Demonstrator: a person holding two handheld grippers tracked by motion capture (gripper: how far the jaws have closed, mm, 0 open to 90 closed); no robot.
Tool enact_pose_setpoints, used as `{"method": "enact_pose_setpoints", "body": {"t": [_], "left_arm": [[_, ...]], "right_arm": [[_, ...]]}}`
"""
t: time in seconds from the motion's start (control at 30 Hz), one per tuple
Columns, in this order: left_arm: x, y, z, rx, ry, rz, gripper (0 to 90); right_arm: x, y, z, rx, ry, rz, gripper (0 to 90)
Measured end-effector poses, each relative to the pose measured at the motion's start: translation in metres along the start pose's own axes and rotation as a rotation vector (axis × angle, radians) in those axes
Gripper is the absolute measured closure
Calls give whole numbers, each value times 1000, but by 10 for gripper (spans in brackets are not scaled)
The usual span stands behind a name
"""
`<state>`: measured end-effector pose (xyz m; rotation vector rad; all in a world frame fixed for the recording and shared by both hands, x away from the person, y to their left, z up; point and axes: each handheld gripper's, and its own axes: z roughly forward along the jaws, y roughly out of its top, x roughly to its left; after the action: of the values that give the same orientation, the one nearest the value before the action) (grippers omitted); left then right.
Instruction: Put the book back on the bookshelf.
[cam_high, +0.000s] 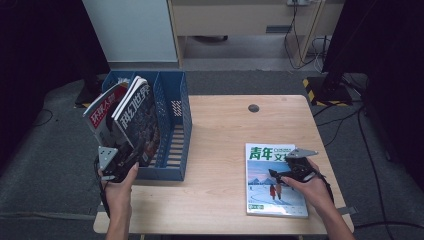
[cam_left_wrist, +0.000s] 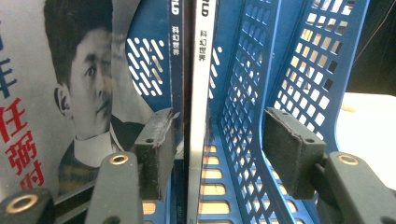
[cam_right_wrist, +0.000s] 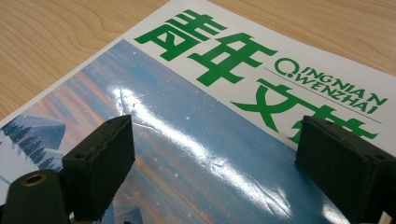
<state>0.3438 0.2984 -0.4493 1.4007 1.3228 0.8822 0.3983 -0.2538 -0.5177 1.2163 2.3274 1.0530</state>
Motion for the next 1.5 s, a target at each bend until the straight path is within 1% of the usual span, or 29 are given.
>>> {"method": "enact_pose_setpoints", "body": {"t": [0.1,0.13,0.17,0.2,0.3,0.4,0.57,0.73,0.8,0.87,0.97,1.03,1.07,1.13,1.23,1.33,1.4,1.5], "left_arm": [[-2,-1,-1,6,4,18,432],[-3,-1,-2,13,6,31,430],[-3,-2,-3,19,13,43,428],[-2,-3,-4,23,18,44,428],[0,-3,-4,17,18,23,424],[1,-3,-4,22,20,31,423],[4,-4,-4,34,25,16,408],[1,-3,-6,27,28,2,401],[-3,-5,-7,30,20,13,400],[-5,-6,-9,36,26,33,400],[-4,-6,-11,26,26,-6,398],[-5,-7,-13,32,28,1,399],[-6,-9,-14,34,26,5,398],[-8,-11,-16,39,22,7,397],[-11,-10,-18,36,13,0,396],[-15,-9,-17,40,3,6,389],[-19,-9,-16,54,-4,25,381],[-23,-9,-14,60,-20,30,371]], "right_arm": [[0,0,-1,0,-1,-2,112],[0,0,-1,0,1,1,111],[0,0,-1,1,2,2,110],[0,0,-1,0,3,2,109],[0,0,-1,5,5,-1,103],[0,0,-1,5,5,2,99],[-1,0,-1,6,3,7,93],[-1,0,-1,-1,2,0,78],[-1,0,-1,-4,2,6,67],[-2,0,-2,-8,0,10,64],[-2,1,-4,-14,2,14,61],[-2,1,-4,-15,3,10,60],[-2,1,-5,-15,4,5,59],[-1,1,-5,-18,6,11,57],[-1,1,-5,-20,7,11,55],[-1,2,-6,-22,10,14,52],[-1,2,-6,-22,5,13,50],[-1,1,-5,-15,7,11,50]]}}
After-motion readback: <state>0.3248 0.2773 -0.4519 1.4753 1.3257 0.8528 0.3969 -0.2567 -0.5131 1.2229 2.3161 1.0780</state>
